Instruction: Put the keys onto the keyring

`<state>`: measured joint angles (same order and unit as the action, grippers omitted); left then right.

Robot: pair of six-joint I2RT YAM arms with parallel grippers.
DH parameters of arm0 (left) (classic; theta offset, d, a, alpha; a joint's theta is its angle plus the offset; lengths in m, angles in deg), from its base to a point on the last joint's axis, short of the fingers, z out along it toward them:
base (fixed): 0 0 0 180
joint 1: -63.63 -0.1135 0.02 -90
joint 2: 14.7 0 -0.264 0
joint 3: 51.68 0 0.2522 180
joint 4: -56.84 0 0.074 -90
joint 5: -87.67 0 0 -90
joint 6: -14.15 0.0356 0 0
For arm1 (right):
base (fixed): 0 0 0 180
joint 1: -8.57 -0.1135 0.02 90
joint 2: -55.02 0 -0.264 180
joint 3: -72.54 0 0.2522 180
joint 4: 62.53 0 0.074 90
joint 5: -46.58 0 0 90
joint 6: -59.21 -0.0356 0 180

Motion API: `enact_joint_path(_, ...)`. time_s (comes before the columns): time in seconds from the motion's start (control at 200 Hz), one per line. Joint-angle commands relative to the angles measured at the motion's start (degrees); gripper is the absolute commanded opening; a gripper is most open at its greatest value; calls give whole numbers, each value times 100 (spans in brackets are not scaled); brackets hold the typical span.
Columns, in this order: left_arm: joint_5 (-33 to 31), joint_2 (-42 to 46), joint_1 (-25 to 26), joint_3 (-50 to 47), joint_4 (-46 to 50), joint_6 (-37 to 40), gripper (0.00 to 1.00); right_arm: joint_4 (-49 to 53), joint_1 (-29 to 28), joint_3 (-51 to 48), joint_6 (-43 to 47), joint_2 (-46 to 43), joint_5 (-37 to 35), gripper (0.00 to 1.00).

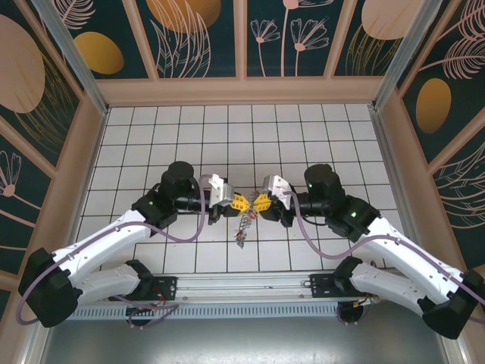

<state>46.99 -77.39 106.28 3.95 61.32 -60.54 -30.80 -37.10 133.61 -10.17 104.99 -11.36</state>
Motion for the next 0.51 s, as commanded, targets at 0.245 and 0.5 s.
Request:
enact_joint_path(0.245,610,-118,7,-459,-2477,-1428,0,-489,67,-52,-190,75,407,15)
enact_joint_path(0.5,541,-110,12,-785,-3449,-1875,0,-493,67,-173,-239,77,340,15)
